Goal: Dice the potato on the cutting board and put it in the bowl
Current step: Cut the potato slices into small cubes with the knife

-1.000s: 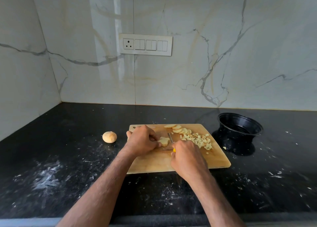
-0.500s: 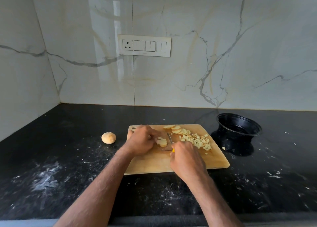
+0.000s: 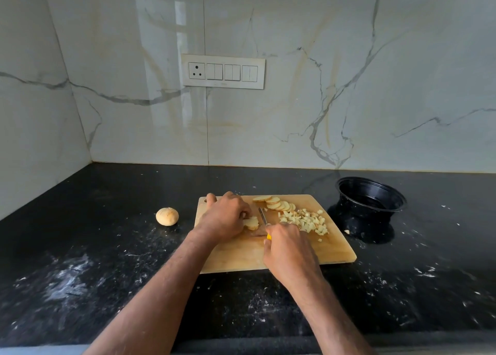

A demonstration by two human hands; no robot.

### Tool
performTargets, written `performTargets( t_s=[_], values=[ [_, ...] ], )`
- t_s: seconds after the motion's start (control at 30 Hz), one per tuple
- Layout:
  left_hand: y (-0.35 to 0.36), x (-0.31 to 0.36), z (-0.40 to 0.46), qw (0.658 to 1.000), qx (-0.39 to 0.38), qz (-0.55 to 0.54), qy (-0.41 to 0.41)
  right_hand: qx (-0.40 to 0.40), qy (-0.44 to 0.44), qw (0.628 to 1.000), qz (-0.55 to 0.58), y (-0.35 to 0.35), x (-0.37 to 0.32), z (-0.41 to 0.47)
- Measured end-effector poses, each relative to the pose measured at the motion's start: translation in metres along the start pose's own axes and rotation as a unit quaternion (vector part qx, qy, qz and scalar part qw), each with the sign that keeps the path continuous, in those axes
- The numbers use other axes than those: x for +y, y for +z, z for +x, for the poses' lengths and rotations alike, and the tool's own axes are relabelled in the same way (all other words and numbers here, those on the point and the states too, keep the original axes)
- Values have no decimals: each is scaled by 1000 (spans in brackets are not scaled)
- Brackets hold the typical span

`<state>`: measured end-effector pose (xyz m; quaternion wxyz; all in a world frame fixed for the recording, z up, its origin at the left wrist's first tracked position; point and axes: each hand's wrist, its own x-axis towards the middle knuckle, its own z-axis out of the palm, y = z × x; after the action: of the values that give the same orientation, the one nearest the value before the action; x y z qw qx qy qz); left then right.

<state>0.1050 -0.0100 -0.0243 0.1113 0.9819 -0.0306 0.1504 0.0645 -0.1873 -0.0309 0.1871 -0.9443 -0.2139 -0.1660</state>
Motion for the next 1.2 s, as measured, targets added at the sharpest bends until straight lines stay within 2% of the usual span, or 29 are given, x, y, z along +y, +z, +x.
performTargets(
  t_s=[0.17,0.33,0.6,1.2],
  values=[
    [2,4,-4,1000,3,30,4,15,-11,1000,5,0,-1,-3],
    [2,0,-9,999,-15,-47,-4,34,-14,999,27,1,-5,-3],
    [-3,2,-19,990,0,-134,-47,11,-7,999,30,0,-10,4],
    [1,13,-15,988,0,-118,-100,-53,-15,998,10,-2,-10,5]
  ],
)
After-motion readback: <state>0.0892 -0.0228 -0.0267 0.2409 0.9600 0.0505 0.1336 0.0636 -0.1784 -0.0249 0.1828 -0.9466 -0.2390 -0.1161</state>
